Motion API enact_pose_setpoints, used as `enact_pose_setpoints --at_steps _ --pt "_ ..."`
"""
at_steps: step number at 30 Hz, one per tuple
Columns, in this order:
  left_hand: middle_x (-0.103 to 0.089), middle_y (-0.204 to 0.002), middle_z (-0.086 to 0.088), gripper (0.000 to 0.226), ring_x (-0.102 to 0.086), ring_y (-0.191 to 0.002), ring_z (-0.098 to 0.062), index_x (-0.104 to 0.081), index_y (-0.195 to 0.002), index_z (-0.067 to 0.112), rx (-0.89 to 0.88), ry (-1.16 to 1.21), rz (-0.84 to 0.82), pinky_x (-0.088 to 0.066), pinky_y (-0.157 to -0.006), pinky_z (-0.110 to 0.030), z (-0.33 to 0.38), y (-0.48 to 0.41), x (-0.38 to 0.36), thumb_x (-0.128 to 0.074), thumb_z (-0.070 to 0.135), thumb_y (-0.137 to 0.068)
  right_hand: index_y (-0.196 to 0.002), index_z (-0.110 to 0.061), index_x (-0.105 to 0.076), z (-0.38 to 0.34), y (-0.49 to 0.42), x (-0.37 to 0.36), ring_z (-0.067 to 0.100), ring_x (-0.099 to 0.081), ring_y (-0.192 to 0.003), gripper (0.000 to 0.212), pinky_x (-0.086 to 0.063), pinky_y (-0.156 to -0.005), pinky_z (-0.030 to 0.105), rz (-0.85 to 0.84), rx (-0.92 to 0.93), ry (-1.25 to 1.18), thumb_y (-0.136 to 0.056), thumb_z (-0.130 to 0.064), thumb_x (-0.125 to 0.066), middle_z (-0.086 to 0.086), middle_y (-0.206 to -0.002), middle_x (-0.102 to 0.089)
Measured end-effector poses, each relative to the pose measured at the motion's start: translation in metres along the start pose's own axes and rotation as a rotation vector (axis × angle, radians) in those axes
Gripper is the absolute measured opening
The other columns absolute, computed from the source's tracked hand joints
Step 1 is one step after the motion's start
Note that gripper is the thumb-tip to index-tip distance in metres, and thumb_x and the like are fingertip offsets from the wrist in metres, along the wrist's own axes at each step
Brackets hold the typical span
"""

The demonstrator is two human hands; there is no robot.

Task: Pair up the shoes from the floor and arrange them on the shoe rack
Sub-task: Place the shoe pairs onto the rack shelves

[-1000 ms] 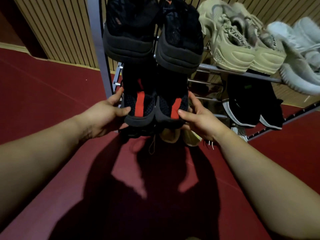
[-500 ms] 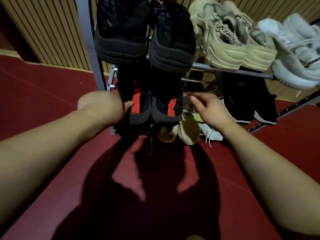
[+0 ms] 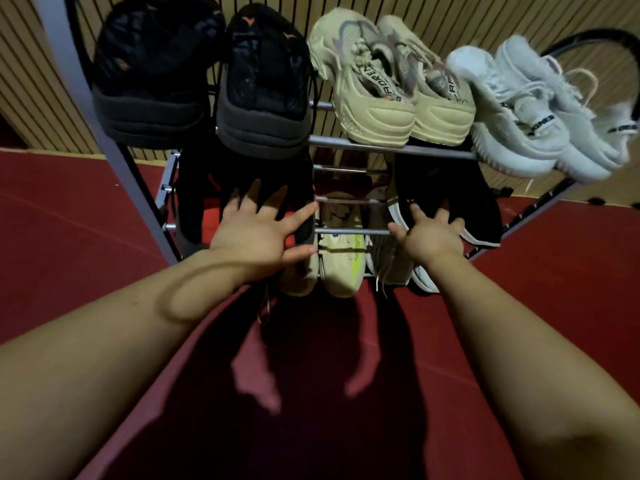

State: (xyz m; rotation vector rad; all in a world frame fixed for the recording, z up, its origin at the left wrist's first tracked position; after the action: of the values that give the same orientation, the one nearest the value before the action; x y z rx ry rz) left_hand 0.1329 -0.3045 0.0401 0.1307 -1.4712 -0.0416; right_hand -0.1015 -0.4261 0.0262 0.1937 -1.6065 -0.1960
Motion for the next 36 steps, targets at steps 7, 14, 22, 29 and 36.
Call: enact_pose_setpoints --at_steps 7,14,22,29,36 --pt "0.002 -0.160 0.002 0.069 0.008 -0.145 -0.033 0.004 -0.144 0.055 0.006 0.008 -0.010 0.000 -0.117 -0.047 -0.001 -0.002 0.000 -0.025 0.074 -0.084 -0.145 -0.040 -0.029 -0.013 0.029 0.007 0.042 -0.010 -0.139 0.055 -0.022 -0.111 0.043 0.046 0.204 -0.140 -0.094 -0.051 -0.044 0.001 -0.160 -0.003" --pt "0.001 -0.160 0.000 0.071 0.007 -0.145 -0.034 0.006 -0.144 0.054 0.001 -0.013 0.010 0.001 -0.118 -0.048 0.000 -0.003 -0.002 -0.022 0.075 -0.082 -0.148 -0.032 -0.018 -0.028 0.031 0.012 0.033 -0.012 -0.144 0.086 -0.010 -0.116 0.047 0.042 0.267 -0.028 -0.079 -0.057 -0.063 0.012 -0.159 -0.005" --pt "-0.002 -0.160 -0.001 0.071 0.007 -0.145 -0.033 0.003 -0.144 0.053 -0.003 0.008 0.032 0.000 -0.117 -0.049 -0.001 -0.002 -0.003 -0.026 0.074 -0.083 -0.148 -0.003 -0.014 -0.055 -0.008 0.009 0.040 -0.020 -0.141 0.115 -0.023 -0.115 0.045 -0.163 0.026 -0.110 -0.070 -0.078 -0.053 0.022 -0.153 -0.020" --pt "-0.001 -0.160 0.000 0.077 0.006 -0.145 -0.033 0.009 -0.145 0.048 -0.009 0.018 0.046 0.000 -0.117 -0.048 0.000 -0.003 -0.003 -0.026 0.075 -0.082 -0.149 -0.009 -0.007 -0.058 0.004 0.017 0.039 -0.026 -0.137 0.103 -0.028 -0.109 0.037 -0.140 0.221 -0.045 -0.077 -0.051 -0.067 0.026 -0.147 -0.025" --pt "0.005 -0.160 -0.006 0.116 0.012 -0.145 -0.033 0.024 -0.146 0.031 0.074 0.131 0.028 0.013 -0.113 -0.053 -0.008 -0.008 0.010 -0.049 0.078 -0.070 -0.150 -0.027 0.010 -0.024 0.028 0.023 0.021 -0.018 -0.144 0.118 -0.018 -0.117 0.032 -0.266 0.529 -0.173 -0.072 -0.030 -0.079 0.013 -0.156 -0.014"
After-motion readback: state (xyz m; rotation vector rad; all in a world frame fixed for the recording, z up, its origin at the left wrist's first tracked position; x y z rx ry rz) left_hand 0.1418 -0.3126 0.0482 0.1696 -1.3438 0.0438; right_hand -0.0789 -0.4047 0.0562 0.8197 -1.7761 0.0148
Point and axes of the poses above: each hand's wrist, its own y-axis away from the middle knuckle, its own x-axis out of the back of the hand, z = x × y, the point moved 10 cm from there along -y, towards the middle knuckle
